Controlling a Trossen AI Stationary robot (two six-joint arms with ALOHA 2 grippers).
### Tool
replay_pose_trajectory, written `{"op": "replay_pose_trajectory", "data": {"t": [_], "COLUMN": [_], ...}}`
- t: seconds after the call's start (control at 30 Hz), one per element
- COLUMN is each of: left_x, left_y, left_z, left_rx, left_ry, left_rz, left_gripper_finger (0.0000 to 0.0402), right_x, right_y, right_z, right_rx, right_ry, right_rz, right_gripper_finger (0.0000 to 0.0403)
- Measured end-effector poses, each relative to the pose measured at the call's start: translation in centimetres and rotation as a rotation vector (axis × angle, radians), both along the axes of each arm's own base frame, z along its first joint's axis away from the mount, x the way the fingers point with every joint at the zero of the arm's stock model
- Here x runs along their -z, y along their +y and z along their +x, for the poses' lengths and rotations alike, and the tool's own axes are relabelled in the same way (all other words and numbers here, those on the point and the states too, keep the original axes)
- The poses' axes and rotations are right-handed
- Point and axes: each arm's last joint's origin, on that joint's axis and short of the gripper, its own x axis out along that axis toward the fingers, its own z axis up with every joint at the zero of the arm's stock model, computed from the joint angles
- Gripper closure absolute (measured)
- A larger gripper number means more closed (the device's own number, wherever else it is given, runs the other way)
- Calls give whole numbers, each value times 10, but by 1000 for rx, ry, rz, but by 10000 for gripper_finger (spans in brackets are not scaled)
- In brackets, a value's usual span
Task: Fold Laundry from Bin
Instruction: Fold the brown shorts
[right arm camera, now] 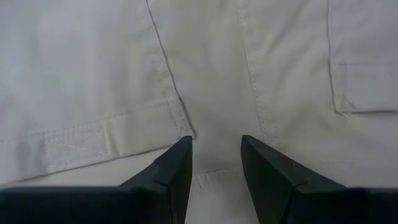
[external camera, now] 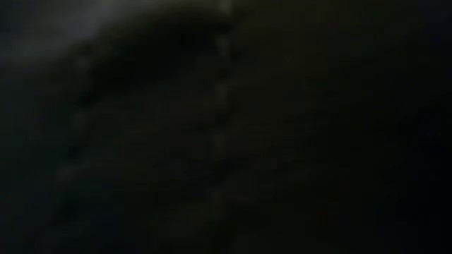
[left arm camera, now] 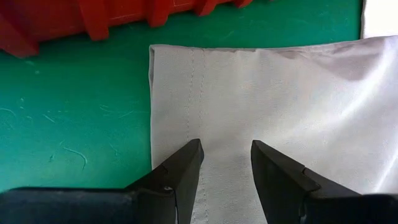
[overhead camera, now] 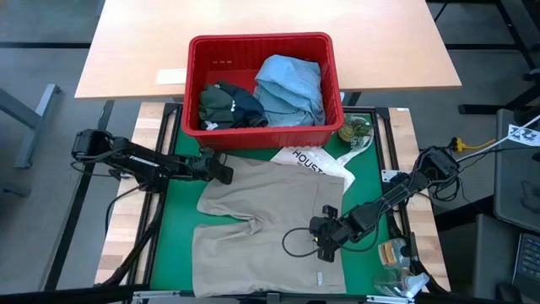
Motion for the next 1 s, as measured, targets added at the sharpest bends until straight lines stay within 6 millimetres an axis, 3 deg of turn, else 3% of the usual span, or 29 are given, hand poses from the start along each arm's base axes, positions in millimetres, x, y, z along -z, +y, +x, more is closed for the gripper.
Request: {"op": "replay_pose_trajectory", "data": {"t": [0.2, 0.47, 1.0], "left_x": [0, 0, 4], "left_y": [0, 0, 0], "left_z": [0, 0, -7], "left_rx": [1, 19, 5], "left_ry": [2, 14, 105], "left_rz": [0, 11, 32], "left_gripper_finger": [260, 260, 260], "right_x": [2, 21, 24], "right_y": [0, 4, 2], "right_z": [0, 3, 0], "right_rx": [1, -17, -5], "right_ry": [6, 78, 124], "right_rz": [-3, -7, 0], "right_gripper_finger": [262, 262, 262]}}
